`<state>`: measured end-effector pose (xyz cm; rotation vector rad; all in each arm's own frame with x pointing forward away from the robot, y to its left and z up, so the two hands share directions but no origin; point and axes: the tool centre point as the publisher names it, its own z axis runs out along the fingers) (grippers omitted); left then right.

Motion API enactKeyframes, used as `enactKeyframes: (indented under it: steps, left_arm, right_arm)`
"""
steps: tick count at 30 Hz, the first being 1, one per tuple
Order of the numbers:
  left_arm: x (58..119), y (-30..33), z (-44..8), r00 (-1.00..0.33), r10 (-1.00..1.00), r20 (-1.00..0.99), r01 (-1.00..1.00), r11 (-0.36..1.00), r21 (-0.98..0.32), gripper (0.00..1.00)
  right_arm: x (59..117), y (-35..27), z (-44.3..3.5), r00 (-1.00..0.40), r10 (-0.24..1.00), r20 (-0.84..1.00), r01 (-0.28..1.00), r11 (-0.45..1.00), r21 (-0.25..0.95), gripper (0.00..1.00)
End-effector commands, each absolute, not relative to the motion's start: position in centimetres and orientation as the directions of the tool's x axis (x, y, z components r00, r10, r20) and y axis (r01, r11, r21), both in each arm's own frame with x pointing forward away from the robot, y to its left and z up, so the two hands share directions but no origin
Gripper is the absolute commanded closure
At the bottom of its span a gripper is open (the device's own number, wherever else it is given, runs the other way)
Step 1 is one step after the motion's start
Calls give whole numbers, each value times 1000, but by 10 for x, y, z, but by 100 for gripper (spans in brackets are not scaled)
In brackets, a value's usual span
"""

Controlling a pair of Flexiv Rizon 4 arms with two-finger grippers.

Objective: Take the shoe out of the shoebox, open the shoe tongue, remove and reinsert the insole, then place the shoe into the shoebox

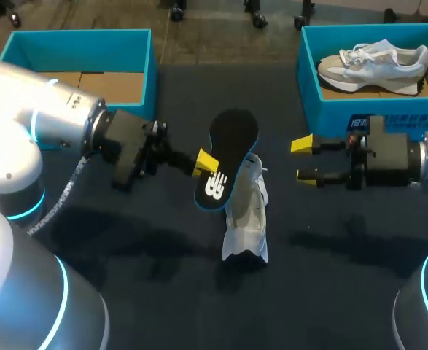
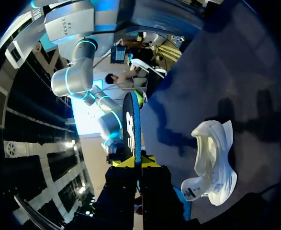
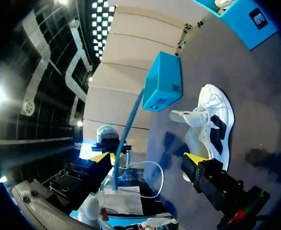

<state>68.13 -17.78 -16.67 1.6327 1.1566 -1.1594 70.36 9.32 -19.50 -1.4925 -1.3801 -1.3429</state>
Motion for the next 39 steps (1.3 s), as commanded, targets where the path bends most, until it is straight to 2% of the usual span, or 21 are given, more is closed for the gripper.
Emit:
enactKeyframes:
  steps: [1,3,8,11,16,29,31,36,39]
  left_arm:
    - [678,-182,-178,191,215,-958,966,-215,144,100]
    - [679,-186,-183,204,211,-956,966,-200,162,100]
    - [680,-196,-189,232,196,-953,963,-186,196,100]
    - [682,-203,-192,259,189,-947,957,-181,226,100]
    - [685,-214,-197,282,177,-943,953,-169,253,100]
    - [681,-244,-204,326,153,-933,936,-191,295,100]
    - [679,-247,-205,328,150,-933,935,-194,298,100]
    - [676,-252,-207,334,143,-931,933,-188,306,100]
    - [672,-252,-208,331,139,-933,935,-180,305,100]
  right_arm:
    - [710,102,-192,-90,259,962,974,-179,140,16]
    - [711,105,-192,-89,257,962,976,-171,136,27]
    - [715,112,-196,-82,248,965,980,-158,124,37]
    - [717,116,-197,-81,240,967,982,-145,119,36]
    - [720,121,-197,-80,238,968,985,-128,113,27]
    - [721,133,-200,-94,218,971,990,-82,114,32]
    - [721,133,-200,-94,216,972,990,-80,114,36]
    - [719,132,-201,-95,218,971,990,-81,115,58]
    - [719,132,-202,-95,218,971,990,-82,115,63]
